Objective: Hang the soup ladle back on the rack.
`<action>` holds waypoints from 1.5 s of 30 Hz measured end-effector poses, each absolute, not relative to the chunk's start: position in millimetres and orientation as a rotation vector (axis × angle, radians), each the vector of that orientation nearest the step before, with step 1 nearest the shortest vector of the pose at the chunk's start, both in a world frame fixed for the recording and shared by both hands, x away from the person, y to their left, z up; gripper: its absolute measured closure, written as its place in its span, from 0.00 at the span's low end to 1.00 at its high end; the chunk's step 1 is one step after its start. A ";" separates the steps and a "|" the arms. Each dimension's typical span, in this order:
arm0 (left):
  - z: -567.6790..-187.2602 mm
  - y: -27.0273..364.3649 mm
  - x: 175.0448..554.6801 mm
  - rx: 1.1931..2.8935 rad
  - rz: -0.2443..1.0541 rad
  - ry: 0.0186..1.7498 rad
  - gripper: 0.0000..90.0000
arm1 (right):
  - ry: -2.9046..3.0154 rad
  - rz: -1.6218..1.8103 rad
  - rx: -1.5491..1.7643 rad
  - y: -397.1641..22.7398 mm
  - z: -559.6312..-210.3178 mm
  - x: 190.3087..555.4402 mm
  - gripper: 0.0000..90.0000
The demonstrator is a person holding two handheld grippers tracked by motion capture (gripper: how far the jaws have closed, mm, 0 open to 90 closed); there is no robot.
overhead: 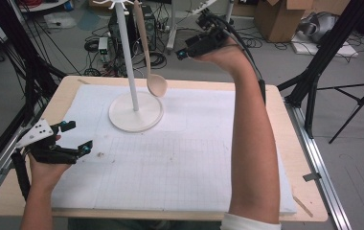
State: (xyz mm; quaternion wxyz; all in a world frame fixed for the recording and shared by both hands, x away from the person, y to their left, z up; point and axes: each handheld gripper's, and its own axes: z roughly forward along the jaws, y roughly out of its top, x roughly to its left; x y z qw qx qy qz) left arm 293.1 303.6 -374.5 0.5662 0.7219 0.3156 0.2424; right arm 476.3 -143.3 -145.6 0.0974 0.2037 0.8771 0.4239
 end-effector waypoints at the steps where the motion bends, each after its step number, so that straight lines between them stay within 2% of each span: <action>1: -374.5 303.4 293.4 1.703 0.569 0.741 0.02 | 2.587 1.265 0.607 -148.7 -147.5 471.2 0.29; 11: -375.4 294.1 294.7 1.740 0.553 0.740 0.02 | 2.470 1.357 0.622 -202.4 -181.3 414.9 0.16; 22: -380.1 285.8 298.9 1.770 0.535 0.738 0.02 | 2.388 1.478 0.707 -257.9 -259.2 369.8 0.11; 45: -383.9 287.5 301.9 1.770 0.521 0.746 0.02 | 2.244 1.541 0.779 -283.2 -346.0 335.6 0.07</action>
